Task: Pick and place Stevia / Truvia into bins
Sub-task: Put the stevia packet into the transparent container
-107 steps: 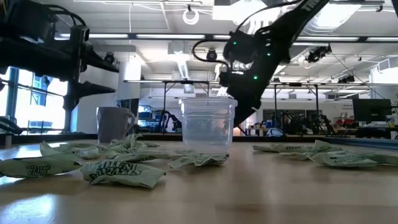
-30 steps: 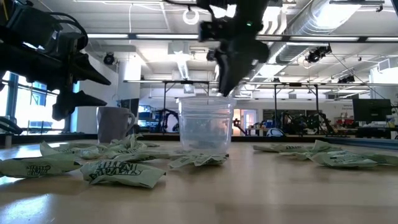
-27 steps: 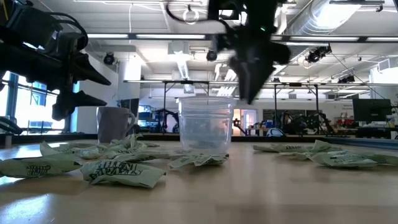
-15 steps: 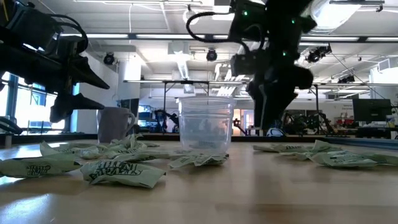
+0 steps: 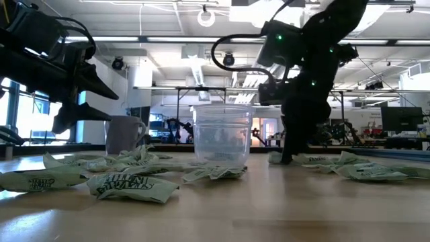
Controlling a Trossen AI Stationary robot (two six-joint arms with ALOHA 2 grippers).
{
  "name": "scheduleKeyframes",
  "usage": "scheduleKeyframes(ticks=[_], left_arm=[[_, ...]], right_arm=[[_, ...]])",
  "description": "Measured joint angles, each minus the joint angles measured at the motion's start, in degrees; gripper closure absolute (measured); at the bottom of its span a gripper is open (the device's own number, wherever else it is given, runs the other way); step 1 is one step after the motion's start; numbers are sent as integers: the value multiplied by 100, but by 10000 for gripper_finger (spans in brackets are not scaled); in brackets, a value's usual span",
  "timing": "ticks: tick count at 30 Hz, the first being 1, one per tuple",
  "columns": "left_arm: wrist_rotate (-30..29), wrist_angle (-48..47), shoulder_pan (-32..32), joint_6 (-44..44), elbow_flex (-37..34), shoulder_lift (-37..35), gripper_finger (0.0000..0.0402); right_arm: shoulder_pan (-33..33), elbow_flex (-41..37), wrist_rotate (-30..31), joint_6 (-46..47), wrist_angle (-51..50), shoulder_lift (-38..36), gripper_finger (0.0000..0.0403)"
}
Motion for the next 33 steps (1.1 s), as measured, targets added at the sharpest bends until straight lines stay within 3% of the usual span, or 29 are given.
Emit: scheduleKeyframes(ticks=[9,14,19,27,33], left_arm=[[-43,0,0,-2,0,-2,140],[-43,-4,0,-2,0,-2,140],[-48,-32,0,119,0,1,140],[-352,28,0,125,0,-2,140],[-206,164,2,-155,0,-2,140]], right_arm=[[-292,-11,-34,959,206,-45,390],[-312,413,616,1152,-587,-588,385],[-310,1319,1067,434,-922,-1011,394],[-298,2676,236,-412,-1386,-259,399],[-53,3025,-133,-847,-1785,229,378]])
